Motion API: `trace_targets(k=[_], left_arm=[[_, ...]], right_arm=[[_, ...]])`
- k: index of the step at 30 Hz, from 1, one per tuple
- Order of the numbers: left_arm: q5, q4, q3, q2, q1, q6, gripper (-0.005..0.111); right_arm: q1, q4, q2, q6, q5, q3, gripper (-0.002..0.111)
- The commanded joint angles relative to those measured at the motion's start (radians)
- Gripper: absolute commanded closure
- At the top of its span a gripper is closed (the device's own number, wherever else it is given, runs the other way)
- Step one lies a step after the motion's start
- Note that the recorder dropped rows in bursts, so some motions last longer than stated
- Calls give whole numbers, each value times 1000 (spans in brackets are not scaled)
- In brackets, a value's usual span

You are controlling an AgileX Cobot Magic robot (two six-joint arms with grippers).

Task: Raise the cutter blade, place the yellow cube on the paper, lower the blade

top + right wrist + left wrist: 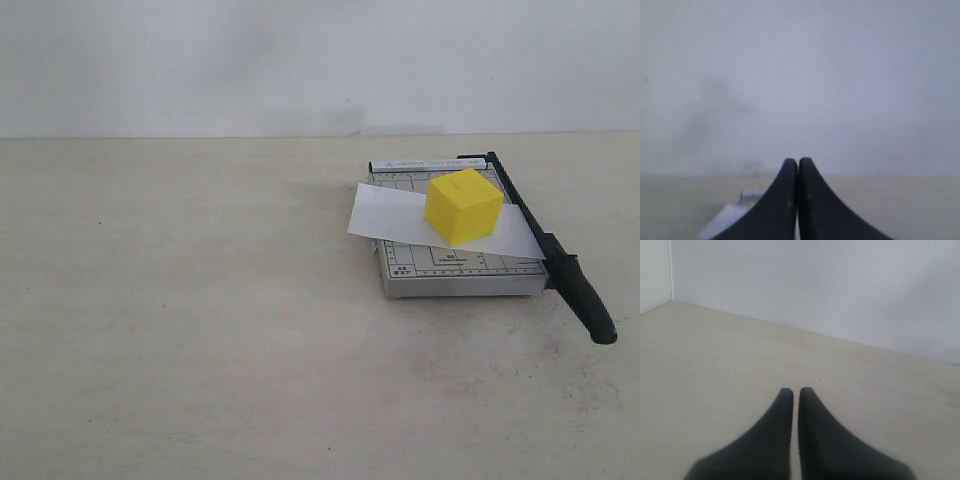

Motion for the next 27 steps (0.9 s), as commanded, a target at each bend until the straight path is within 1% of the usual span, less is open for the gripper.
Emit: trace_targets(k=[1,4,7,11,15,18,21,23,24,27], left_arm=[[-15,-5,4,3,-2,3,102],[-15,-5,4,3,-2,3,102],[-15,-5,4,3,-2,3,102],[-15,-5,4,3,-2,3,102],[-15,-5,4,3,-2,3,102],[-15,-5,4,3,-2,3,102],[-15,-5,4,3,-2,3,102],[-15,-5,4,3,-2,3,102],[-15,-5,4,3,-2,3,102],[-15,-5,4,3,-2,3,102]], right_arm=[[-3,-14,48,-29,285,11,108],[-6,-48,68,74,437,11,108],[-6,-46,57,67,524,11,108],[-6,-48,52,-56,487,11,108],[-6,-53,52,-66,496,11,108],[-6,-114,49,-65,529,11,108],[-21,-190,-8,14,541,19,108],[-21,-274,-62,100,543,45,108],[-21,-323,-92,142,526,64,108],[-21,-392,-204,228,489,114,108]])
